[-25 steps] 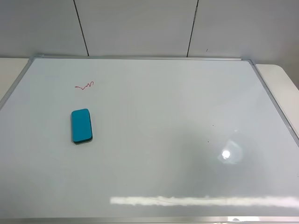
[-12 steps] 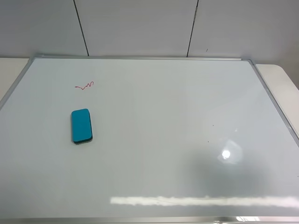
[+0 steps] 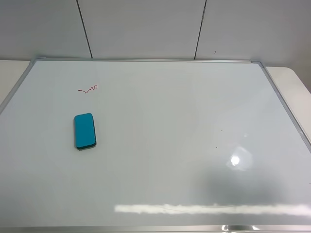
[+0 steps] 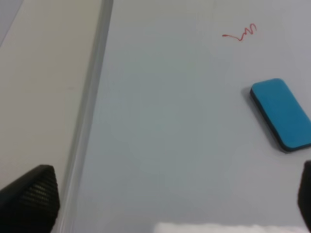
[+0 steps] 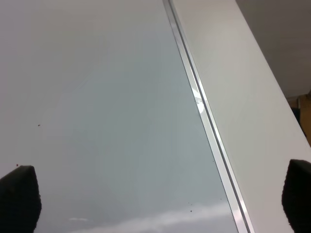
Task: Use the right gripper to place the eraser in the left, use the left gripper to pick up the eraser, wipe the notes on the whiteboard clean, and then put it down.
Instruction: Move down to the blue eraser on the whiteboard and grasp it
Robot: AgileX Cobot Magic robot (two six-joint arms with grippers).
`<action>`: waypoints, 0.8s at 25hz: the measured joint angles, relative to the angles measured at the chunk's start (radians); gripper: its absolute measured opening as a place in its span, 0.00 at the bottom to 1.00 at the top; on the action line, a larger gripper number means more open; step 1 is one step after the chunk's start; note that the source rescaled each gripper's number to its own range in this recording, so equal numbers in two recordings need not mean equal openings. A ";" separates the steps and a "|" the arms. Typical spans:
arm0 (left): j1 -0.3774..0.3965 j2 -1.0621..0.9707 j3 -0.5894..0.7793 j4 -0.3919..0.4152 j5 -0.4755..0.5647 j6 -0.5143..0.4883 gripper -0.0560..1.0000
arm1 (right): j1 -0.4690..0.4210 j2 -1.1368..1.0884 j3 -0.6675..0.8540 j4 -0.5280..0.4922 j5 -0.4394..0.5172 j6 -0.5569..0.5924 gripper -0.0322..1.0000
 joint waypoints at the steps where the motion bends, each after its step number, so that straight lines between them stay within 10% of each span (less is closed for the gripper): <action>1: 0.000 0.000 0.000 0.000 0.000 0.000 1.00 | 0.009 -0.011 0.005 0.000 0.003 -0.001 1.00; 20: 0.000 0.000 0.000 0.000 0.000 0.000 1.00 | 0.039 -0.037 0.015 -0.004 0.000 -0.007 1.00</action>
